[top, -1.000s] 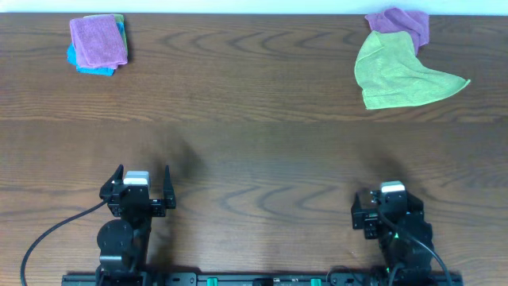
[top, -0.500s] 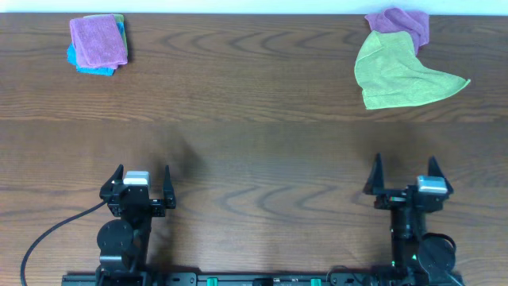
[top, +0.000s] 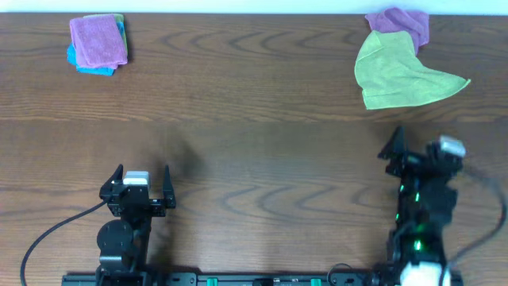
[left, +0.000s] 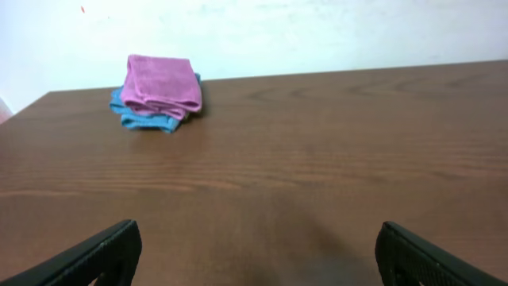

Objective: Fold the cloth
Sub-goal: 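Reach the right gripper up to the green cloth's corner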

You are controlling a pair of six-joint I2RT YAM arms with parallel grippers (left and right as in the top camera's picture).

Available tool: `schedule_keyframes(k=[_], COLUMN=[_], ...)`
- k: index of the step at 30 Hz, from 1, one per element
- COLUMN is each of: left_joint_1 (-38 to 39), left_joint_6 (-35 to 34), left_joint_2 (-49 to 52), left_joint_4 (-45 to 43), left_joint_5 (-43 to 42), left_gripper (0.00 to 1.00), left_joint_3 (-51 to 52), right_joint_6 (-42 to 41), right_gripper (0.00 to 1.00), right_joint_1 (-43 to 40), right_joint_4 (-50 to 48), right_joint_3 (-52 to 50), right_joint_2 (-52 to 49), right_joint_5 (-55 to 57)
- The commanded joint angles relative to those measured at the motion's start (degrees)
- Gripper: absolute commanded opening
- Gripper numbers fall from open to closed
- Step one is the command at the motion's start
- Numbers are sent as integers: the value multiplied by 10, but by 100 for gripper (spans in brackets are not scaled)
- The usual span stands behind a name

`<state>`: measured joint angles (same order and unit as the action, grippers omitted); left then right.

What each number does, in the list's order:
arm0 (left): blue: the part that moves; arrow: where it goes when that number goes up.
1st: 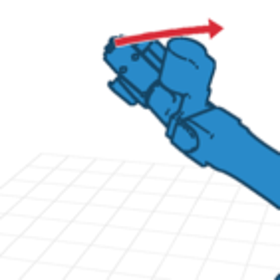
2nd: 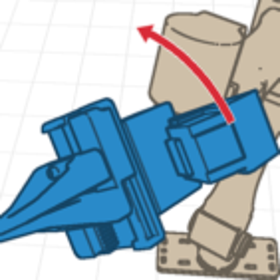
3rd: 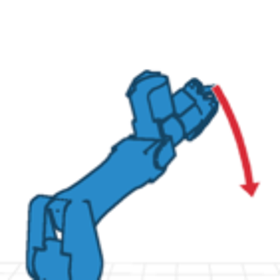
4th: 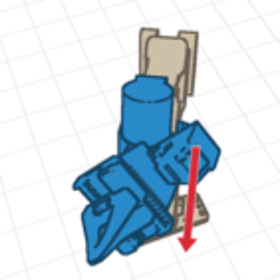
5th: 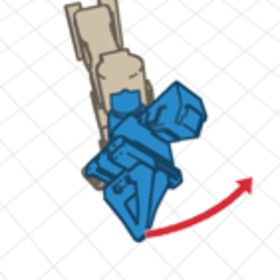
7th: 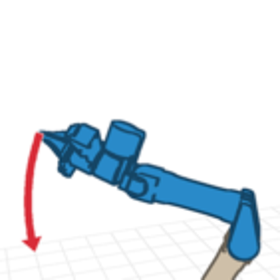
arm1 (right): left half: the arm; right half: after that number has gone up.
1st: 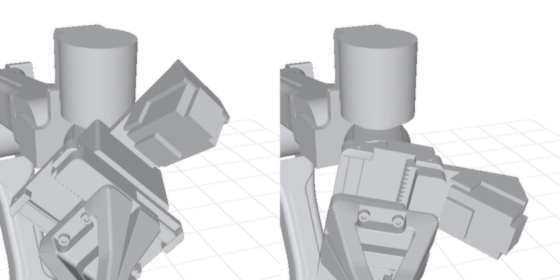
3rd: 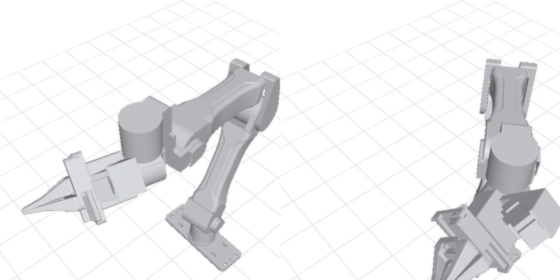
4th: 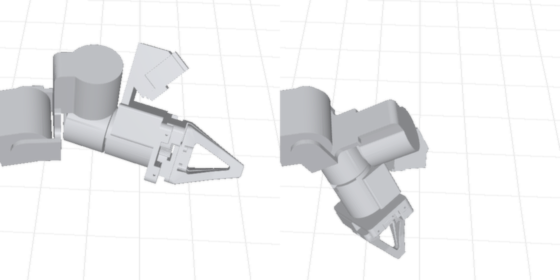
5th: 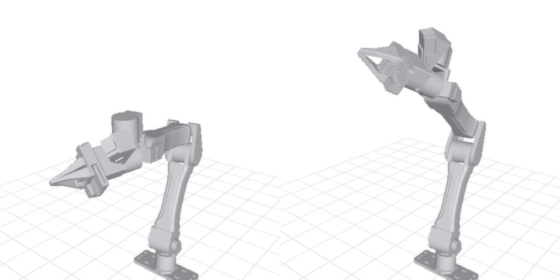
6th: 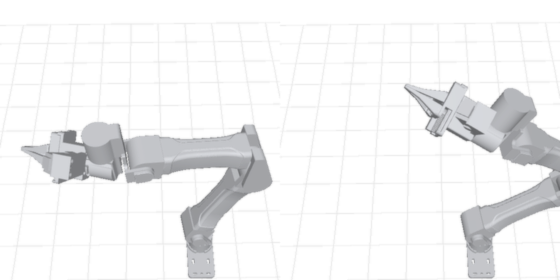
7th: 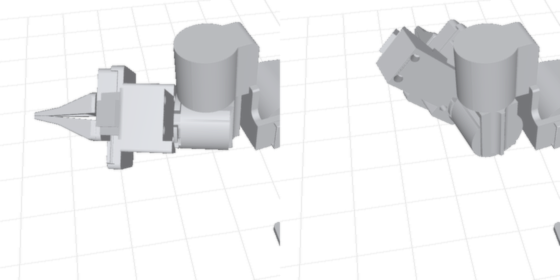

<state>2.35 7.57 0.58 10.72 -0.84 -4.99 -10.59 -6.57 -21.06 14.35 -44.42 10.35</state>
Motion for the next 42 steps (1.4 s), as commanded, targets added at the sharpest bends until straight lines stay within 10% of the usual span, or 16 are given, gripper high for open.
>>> schedule_keyframes(k=[1, 19, 28, 35, 42], left_joint_1=[-2, -2, -2, -2, -2], left_joint_6=[6, 6, 6, 6, 6], left_joint_2=[-3, -3, -3, -3, -3], left_joint_4=[6, 6, 6, 6, 6], left_joint_5=[10, 10, 10, 10, 10], left_gripper=[96, 95, 95, 95, 95], left_joint_3=[17, 17, 17, 17, 17], right_joint_6=[-21, -21, -23, -87, -106], right_gripper=[99, 99, 99, 98, 93], right_joint_1=[-29, -82, -97, -106, -207], right_joint_4=[-8, 134, 170, 193, 193], right_joint_3=[78, 539, 550, 550, 593], right_joint_2=[-110, -633, -652, -662, -711], right_joint_5=[-63, -169, -318, -135, -224])
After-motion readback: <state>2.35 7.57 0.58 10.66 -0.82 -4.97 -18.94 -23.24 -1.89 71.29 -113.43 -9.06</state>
